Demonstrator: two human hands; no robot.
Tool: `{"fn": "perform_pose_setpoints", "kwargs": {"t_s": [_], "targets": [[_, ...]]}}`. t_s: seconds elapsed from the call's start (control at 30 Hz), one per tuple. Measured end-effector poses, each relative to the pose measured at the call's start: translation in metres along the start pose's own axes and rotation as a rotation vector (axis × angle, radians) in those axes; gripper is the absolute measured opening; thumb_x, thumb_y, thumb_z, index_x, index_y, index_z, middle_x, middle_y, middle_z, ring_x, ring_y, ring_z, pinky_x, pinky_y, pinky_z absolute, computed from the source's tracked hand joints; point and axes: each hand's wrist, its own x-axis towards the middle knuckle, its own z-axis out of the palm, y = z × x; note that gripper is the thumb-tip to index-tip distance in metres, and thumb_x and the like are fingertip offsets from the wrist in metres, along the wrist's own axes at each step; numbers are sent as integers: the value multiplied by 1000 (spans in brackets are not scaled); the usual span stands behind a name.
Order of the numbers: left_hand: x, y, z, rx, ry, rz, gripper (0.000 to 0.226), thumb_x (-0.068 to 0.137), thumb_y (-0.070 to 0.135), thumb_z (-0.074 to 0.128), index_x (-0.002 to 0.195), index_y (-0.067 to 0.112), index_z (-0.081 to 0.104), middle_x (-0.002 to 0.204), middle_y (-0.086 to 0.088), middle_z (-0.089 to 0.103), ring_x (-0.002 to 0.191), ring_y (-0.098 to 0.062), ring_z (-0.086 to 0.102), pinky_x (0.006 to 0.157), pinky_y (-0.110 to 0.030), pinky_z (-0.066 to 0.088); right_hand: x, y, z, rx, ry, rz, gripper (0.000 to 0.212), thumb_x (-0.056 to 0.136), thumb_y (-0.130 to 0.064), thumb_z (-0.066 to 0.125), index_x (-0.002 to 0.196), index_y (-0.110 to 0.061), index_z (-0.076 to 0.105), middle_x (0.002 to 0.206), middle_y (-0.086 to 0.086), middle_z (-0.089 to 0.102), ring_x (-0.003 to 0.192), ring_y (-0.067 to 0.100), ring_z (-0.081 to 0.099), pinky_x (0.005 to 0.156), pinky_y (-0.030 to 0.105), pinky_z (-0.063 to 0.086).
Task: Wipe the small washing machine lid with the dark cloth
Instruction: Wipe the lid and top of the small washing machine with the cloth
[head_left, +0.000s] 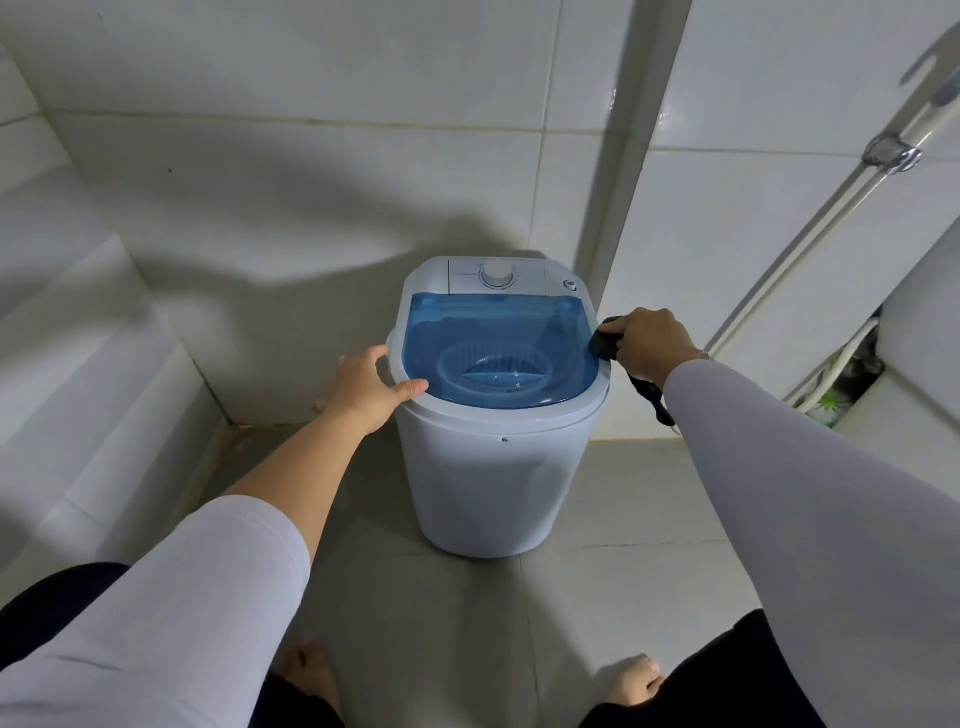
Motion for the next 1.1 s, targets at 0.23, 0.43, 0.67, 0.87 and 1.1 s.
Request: {"fn": "perform_pose_setpoints", "kwargs": {"t_s": [0.23, 0.43, 0.67, 0.87, 1.1], "targets": [[-3, 1, 1, -18, 20, -12, 80, 75, 54, 71, 143, 28, 37, 150, -11, 36, 140, -33, 32, 108, -58, 33, 8, -58, -37, 51, 87, -219, 42, 95, -9, 43, 132, -25, 56, 134, 12, 57, 119, 33, 53, 102, 37, 42], [-5, -1, 2, -66, 7, -5, 80, 76, 53, 70, 144, 28, 35, 152, -9, 34, 140, -33, 32, 107, -59, 32, 6, -139, -19, -28, 22, -508, 50, 93, -4, 42, 135, -30, 52, 132, 10, 57, 118, 30, 54, 99, 37, 45], [-9, -1, 2, -55, 11, 1, 82, 79, 54, 67, 146, 26, 30, 155, -6, 29, 145, -30, 23, 110, -64, 20, 6, -167, 19, -164, -80, -582, 51, 95, -8, 43, 137, -37, 47, 137, 5, 53, 122, 28, 52, 102, 39, 45], [-8, -3, 2, -107, -5, 16, 85, 77, 54, 69, 147, 25, 30, 156, -9, 28, 148, -29, 15, 112, -64, 18, 5, -151, 19, -166, -54, -546, 49, 94, -8, 47, 136, -34, 49, 138, 5, 54, 122, 27, 53, 105, 36, 43], [-15, 3, -1, -62, 10, -3, 80, 80, 54, 66, 146, 26, 30, 156, -5, 29, 148, -27, 14, 112, -67, 13, 1, -118, 17, -94, -51, -433, 52, 92, -2, 44, 132, -33, 55, 139, 3, 54, 121, 28, 53, 105, 38, 44]]}}
